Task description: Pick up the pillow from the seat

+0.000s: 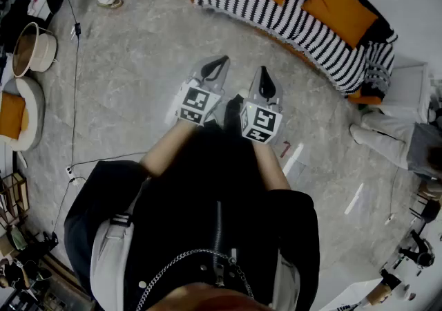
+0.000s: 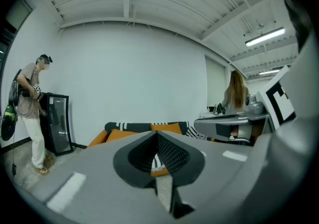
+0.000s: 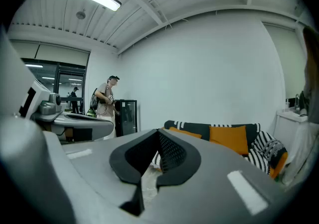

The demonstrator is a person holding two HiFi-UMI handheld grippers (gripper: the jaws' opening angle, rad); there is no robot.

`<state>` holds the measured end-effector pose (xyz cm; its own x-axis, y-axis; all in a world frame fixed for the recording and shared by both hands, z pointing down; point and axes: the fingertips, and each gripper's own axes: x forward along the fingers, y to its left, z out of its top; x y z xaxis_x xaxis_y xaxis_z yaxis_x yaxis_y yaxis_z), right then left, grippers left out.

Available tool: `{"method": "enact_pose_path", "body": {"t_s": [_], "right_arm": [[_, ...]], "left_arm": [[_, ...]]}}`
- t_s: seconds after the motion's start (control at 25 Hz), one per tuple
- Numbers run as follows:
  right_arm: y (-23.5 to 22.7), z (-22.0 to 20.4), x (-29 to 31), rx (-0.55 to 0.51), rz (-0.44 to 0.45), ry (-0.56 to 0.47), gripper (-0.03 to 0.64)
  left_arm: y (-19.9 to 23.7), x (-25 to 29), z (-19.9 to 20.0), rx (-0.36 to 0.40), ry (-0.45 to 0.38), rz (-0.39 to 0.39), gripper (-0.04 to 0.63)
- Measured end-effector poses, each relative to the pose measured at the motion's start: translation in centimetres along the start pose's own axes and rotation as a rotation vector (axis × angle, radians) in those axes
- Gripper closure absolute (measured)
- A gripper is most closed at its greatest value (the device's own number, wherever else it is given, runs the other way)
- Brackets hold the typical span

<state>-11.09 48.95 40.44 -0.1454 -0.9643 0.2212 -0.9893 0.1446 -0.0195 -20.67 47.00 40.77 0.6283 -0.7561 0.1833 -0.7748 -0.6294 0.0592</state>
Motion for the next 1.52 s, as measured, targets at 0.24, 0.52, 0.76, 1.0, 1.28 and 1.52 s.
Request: {"method": "enact_pose_path", "body": {"t_s": [0.24,0.52,0.76,1.0,1.28,1.52], "right_arm": [[0.0,0.3,0.3,0.06,0.008,-0.019,0.614],[0.0,0.4,0.5,0.075,0.012,-0.026,0.614],[0.1,0.1,0.5,0.074,0.032,-0.018,0.614],[0.1,0.0,0.7,0.076,0.035,-0.012,0.614],[-0.2,0.6,1.2,0.08,0.039,-0.013,0.614],[-0.7,1.3,1.9,0.082,0.03,-0.017,0.614]], "left_arm": [[0.3,0.0,0.2,0.006,-0.005,0.0,0.584],[0.7,0.2,-0.2,0.003,0.001,-0.001,0.584],[0.3,0.6,-0.5,-0.004,0.006,-0.002,0.584],[0.5,1.0,-0.4,-0.005,0.006,-0.006,0.584],[0.2,1.8,-0.1,-0.015,0.008,-0.022,0.584],[0.3,2.9,0.0,-0.009,0.017,-0.04,0.584]]}}
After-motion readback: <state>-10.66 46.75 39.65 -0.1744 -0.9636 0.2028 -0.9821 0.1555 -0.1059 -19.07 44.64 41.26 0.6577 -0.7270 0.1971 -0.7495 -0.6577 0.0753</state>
